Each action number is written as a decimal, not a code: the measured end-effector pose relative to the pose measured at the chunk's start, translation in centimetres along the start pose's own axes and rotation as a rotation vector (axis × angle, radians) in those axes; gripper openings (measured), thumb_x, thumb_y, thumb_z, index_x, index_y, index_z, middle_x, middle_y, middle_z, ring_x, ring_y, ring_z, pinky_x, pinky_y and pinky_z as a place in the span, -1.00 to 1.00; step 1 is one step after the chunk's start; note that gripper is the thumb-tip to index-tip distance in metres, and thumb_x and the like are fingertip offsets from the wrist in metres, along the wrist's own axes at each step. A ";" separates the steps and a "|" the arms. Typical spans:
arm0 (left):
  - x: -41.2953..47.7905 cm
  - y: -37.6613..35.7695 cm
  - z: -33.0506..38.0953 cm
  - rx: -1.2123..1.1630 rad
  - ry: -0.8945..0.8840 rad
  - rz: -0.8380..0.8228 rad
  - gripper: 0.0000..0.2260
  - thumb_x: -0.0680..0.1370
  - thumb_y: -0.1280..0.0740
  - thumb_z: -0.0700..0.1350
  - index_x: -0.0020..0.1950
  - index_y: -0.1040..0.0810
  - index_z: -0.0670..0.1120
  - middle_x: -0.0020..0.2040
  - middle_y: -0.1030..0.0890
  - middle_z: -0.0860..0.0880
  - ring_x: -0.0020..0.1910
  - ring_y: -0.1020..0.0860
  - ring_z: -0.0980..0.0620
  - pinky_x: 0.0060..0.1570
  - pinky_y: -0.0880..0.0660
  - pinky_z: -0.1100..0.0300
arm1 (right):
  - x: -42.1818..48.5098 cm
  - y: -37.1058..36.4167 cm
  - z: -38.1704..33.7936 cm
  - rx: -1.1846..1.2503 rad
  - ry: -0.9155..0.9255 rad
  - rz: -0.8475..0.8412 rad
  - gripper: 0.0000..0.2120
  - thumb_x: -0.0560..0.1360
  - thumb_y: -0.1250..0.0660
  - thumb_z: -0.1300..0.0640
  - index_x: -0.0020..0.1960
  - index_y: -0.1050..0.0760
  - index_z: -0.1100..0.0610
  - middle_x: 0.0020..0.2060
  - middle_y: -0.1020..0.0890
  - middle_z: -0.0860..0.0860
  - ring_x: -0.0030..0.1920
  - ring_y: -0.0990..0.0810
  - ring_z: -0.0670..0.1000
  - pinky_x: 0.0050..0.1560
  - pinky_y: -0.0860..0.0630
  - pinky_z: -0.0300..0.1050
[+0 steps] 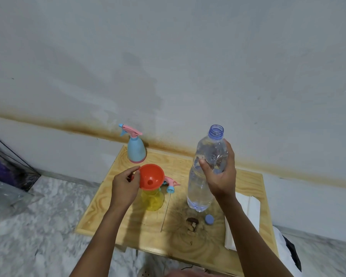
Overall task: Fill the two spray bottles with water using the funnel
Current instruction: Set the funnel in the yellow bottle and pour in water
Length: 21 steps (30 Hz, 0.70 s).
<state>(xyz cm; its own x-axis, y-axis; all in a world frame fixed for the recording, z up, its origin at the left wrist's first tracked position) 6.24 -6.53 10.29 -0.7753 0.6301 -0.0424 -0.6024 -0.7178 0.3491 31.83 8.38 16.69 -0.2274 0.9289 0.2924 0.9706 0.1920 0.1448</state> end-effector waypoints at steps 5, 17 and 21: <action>0.2 0.1 -0.1 -0.018 0.005 -0.008 -0.78 0.61 -0.32 -0.13 0.22 -0.65 -0.10 -0.24 -0.57 0.02 -0.20 -0.54 0.05 0.03 -0.62 -0.03 | -0.9 -0.4 -1.0 -0.026 0.055 -0.024 -0.22 0.37 -0.46 -0.10 0.49 -0.26 0.11 0.32 -0.53 -0.02 0.34 -0.52 -0.02 0.28 -0.54 0.11; 0.4 -0.1 0.1 -0.030 0.011 -0.038 -0.76 0.61 -0.31 -0.13 0.24 -0.65 -0.11 -0.19 -0.57 0.09 -0.13 -0.55 0.09 0.08 -0.60 0.04 | -2.2 -1.6 -2.6 -0.215 0.060 -0.331 -0.43 0.38 -0.40 -0.19 0.32 -0.27 -0.32 0.15 -0.53 -0.39 0.12 -0.57 -0.34 0.00 -0.50 -0.44; 0.4 -0.2 0.1 -0.027 0.015 -0.039 -0.76 0.61 -0.31 -0.12 0.24 -0.65 -0.10 -0.14 -0.61 0.06 -0.12 -0.57 0.09 0.09 -0.61 0.03 | -2.9 -1.8 -1.9 -0.245 0.000 -0.422 -0.44 0.39 -0.41 -0.21 0.33 -0.28 -0.30 0.07 -0.58 -0.42 0.06 -0.61 -0.32 -0.04 -0.50 -0.43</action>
<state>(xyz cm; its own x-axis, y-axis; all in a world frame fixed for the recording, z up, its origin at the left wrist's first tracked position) 6.03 -6.14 10.30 -0.7540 0.6533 -0.0691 -0.6368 -0.7010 0.3211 30.62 4.74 17.33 -0.5968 0.7862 0.1604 0.7469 0.4712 0.4693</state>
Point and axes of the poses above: each hand's wrist, its own x-axis towards the middle knuckle, its own y-axis out of the back of the hand, z = x × y, the point moved 7 cm from there along x, towards the middle knuckle
